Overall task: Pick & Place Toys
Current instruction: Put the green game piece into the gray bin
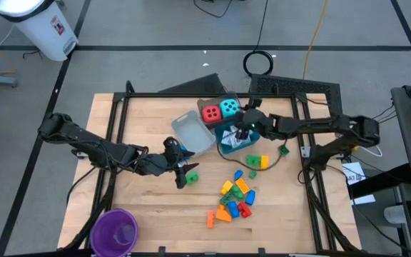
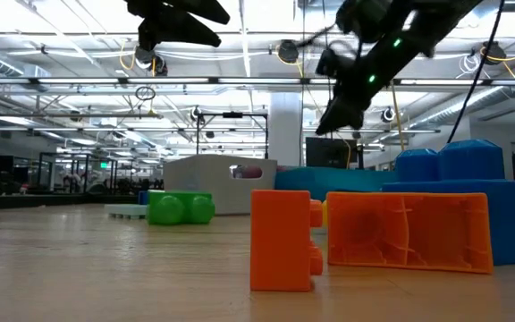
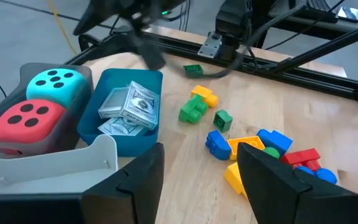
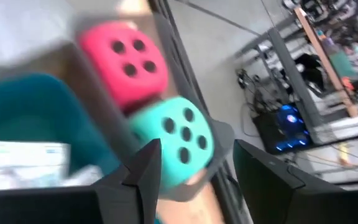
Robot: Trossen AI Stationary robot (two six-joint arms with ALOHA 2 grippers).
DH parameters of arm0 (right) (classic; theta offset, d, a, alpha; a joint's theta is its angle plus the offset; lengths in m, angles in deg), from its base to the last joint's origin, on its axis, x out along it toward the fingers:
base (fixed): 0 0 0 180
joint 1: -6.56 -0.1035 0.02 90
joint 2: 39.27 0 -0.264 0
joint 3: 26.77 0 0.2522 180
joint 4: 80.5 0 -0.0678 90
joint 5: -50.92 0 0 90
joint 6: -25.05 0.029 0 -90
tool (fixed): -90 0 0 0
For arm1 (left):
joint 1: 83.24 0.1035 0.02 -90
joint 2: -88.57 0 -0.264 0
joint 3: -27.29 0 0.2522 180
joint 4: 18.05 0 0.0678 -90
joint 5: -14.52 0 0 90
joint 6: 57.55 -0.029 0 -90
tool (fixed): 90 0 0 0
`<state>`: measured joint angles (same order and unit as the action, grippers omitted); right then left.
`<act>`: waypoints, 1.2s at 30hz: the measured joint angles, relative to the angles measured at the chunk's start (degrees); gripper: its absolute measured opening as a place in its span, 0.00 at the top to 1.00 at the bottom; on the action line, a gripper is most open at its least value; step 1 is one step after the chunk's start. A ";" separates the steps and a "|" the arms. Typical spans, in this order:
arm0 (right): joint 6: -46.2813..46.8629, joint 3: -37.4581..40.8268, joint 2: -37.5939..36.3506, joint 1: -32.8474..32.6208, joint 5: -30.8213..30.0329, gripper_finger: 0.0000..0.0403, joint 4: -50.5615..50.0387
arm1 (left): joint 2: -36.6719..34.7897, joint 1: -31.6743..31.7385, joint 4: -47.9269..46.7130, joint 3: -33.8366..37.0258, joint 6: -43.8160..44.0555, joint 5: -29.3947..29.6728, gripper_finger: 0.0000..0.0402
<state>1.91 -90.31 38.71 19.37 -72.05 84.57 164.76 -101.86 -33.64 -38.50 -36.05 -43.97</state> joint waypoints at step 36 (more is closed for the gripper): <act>68.83 18.06 -24.05 -12.16 11.65 0.36 -55.66 | 6.37 1.67 2.16 0.04 5.96 -1.46 0.47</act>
<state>70.74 -72.25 14.66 7.21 -60.40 28.91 171.12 -100.19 -31.48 -38.46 -30.09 -45.43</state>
